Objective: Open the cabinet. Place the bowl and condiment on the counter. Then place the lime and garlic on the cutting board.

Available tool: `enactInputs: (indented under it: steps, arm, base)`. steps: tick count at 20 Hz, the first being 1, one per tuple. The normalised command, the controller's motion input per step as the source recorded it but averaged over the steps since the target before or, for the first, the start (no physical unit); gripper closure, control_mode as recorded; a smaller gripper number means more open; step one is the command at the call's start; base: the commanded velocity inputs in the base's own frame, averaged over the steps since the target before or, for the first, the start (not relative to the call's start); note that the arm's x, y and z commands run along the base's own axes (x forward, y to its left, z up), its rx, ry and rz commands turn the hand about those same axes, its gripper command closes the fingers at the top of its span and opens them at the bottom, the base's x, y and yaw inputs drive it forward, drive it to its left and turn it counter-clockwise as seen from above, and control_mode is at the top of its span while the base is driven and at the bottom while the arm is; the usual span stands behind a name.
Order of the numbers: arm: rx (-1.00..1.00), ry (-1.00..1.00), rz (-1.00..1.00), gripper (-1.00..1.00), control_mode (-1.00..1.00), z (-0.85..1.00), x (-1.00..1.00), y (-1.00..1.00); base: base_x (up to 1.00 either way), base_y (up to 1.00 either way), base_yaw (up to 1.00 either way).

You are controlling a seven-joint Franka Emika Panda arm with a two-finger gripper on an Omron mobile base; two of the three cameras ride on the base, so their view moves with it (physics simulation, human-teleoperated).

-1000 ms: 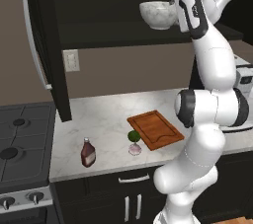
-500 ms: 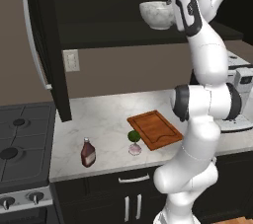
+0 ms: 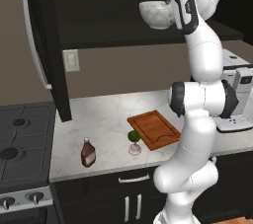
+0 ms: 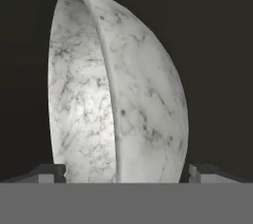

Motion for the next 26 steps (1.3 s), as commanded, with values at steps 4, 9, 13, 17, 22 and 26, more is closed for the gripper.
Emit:
enactInputs:
  steps: [4,9,13,17,22,26]
  arm:
    - [-0.06,0.15,0.01,-1.00,-1.00,-0.02,0.00,-0.11]
    - [-0.08,0.15,0.00,-1.00,-1.00,-0.03,0.00,-0.03]
    - [-0.06,0.13,0.00,-1.00,-1.00,-0.02,0.00,0.00]
    - [-0.04,0.13,0.00,-1.00,-1.00,-0.02,0.00,0.00]
    - [-0.04,0.15,0.00,1.00,-1.00,-0.02,0.01,0.00]
    - [-0.03,0.14,0.00,1.00,-1.00,-0.08,0.00,-0.09]
  base:
    - [0.00,0.00,0.00]
    - [0.00,0.00,0.00]
    - [0.00,0.00,0.00]
    - [0.00,0.00,0.00]
    - [0.00,0.00,0.00]
    - [0.00,0.00,0.00]
